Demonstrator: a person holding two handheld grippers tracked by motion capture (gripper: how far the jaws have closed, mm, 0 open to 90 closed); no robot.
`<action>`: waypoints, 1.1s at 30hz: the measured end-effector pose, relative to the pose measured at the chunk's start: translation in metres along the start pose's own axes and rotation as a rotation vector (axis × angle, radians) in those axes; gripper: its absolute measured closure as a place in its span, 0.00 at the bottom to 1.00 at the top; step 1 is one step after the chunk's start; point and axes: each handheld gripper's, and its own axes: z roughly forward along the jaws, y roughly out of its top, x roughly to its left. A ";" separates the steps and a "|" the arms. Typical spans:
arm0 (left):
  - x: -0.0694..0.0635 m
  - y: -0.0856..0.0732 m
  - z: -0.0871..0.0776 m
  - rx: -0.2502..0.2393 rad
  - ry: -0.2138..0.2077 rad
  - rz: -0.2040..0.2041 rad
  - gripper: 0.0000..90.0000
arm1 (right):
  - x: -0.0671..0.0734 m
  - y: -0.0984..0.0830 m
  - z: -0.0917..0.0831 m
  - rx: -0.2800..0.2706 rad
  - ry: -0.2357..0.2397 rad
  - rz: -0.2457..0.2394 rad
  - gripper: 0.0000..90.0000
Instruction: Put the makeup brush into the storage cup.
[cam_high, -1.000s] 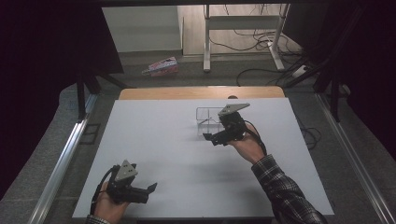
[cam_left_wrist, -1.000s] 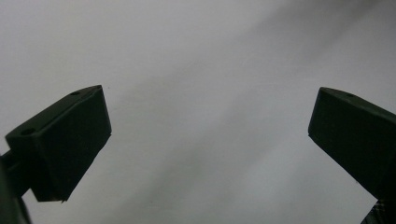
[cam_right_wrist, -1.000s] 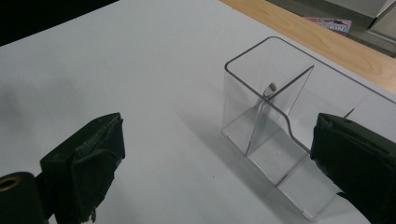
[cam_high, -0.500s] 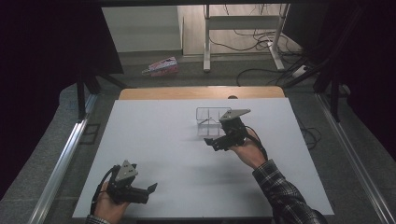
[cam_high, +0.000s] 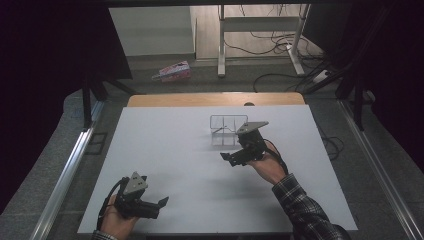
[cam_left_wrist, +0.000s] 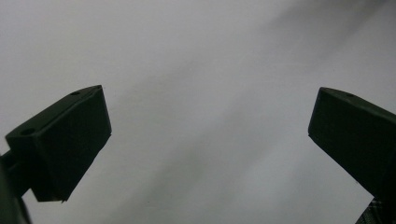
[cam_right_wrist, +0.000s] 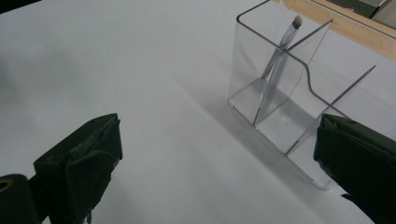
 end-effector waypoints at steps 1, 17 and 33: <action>0.000 0.000 0.000 -0.001 -0.001 0.000 0.00 | 0.001 0.000 0.000 0.002 0.001 -0.002 0.01; 0.000 0.000 0.000 -0.004 0.002 0.000 0.00 | 0.007 -0.007 -0.009 0.007 -0.001 -0.018 0.01; 0.001 -0.001 -0.001 -0.009 0.005 -0.009 0.00 | 0.012 -0.018 -0.020 0.011 -0.008 -0.025 0.01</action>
